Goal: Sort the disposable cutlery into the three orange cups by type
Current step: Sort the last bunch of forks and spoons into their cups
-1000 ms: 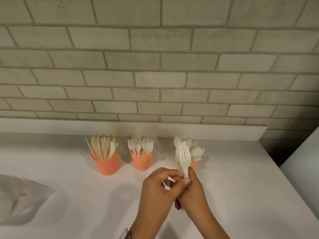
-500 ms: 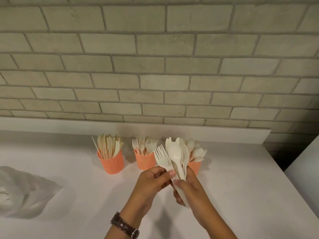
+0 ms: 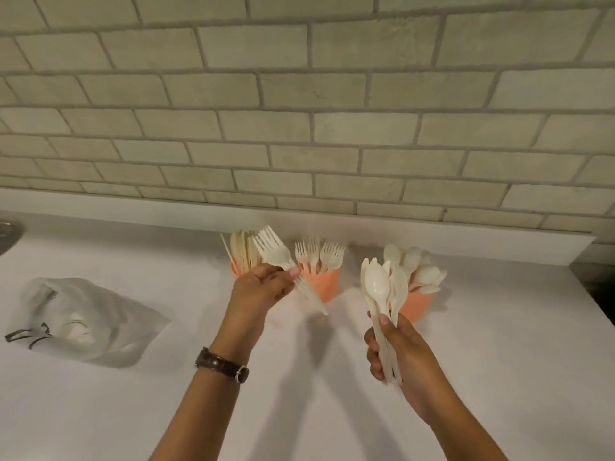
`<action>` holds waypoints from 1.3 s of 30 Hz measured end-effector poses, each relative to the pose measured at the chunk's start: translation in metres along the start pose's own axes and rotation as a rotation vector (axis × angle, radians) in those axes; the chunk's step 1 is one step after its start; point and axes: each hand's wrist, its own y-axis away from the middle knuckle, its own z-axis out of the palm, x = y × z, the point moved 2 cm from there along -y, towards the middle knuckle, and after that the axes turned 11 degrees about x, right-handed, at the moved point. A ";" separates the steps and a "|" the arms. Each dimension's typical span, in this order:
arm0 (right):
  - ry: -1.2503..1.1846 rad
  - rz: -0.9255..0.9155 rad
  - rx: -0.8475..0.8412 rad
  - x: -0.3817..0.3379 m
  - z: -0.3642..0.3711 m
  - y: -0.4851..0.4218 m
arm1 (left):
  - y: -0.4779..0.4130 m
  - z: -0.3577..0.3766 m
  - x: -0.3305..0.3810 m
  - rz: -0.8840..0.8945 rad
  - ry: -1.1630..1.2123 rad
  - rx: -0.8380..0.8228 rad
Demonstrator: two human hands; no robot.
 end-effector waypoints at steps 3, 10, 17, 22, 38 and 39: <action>0.005 0.005 0.006 0.001 0.000 -0.001 | -0.027 -0.022 0.013 0.077 0.036 0.152; -0.022 -0.003 0.100 -0.003 -0.016 -0.008 | -0.062 0.013 -0.002 0.308 -0.270 0.280; -0.093 0.034 0.156 -0.005 -0.030 -0.007 | -0.085 0.055 -0.056 0.288 -0.741 0.192; -0.172 0.065 0.119 -0.007 -0.030 -0.009 | -0.086 0.066 -0.057 0.230 -0.799 0.110; -0.041 -0.118 0.275 -0.005 -0.003 0.005 | 0.077 0.084 -0.045 0.258 -0.266 -0.116; -0.036 -0.130 0.272 -0.004 -0.001 0.008 | 0.077 0.083 -0.047 0.229 -0.254 -0.117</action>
